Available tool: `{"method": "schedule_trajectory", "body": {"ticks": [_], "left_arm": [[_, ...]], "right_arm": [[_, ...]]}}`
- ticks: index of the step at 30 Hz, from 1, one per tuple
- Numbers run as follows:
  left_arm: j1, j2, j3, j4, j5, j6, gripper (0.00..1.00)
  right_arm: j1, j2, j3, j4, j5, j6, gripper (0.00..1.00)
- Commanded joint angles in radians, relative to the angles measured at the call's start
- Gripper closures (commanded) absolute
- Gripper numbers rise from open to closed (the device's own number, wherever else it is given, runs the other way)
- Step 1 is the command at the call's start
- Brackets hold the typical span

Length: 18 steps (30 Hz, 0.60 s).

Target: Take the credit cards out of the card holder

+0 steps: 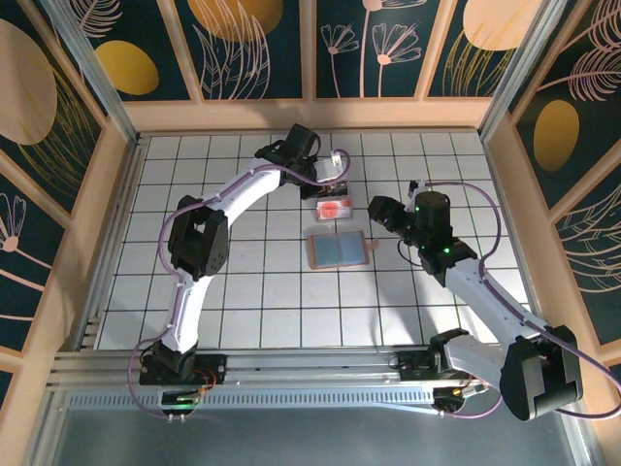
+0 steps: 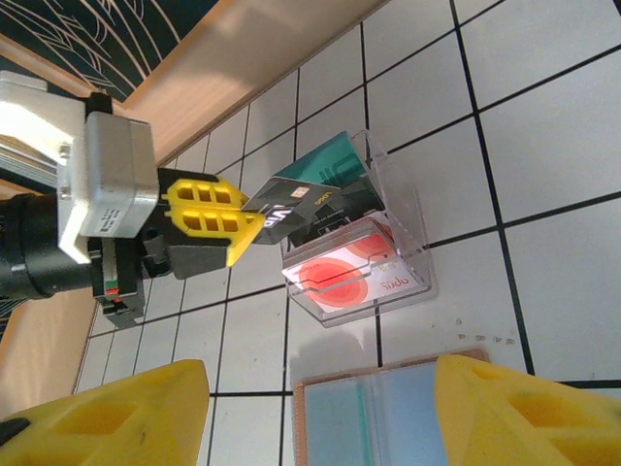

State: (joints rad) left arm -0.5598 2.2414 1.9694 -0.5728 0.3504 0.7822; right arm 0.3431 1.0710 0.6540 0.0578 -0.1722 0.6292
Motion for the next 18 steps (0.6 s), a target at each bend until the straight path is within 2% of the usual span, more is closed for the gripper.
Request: {"method": "schedule_trajectory", "body": {"ticks": [1,18], "left_arm": [[0.008,0.038,0.069,-0.068,-0.002,0.055,1.00],[0.007,0.145,0.183,-0.121,-0.056,0.079,1.00]], "right_arm": [[0.002,-0.021,0.029,-0.005,0.029,-0.013,0.36],[0.001,-0.061,0.002,-0.014,0.043,-0.004,0.36]]}}
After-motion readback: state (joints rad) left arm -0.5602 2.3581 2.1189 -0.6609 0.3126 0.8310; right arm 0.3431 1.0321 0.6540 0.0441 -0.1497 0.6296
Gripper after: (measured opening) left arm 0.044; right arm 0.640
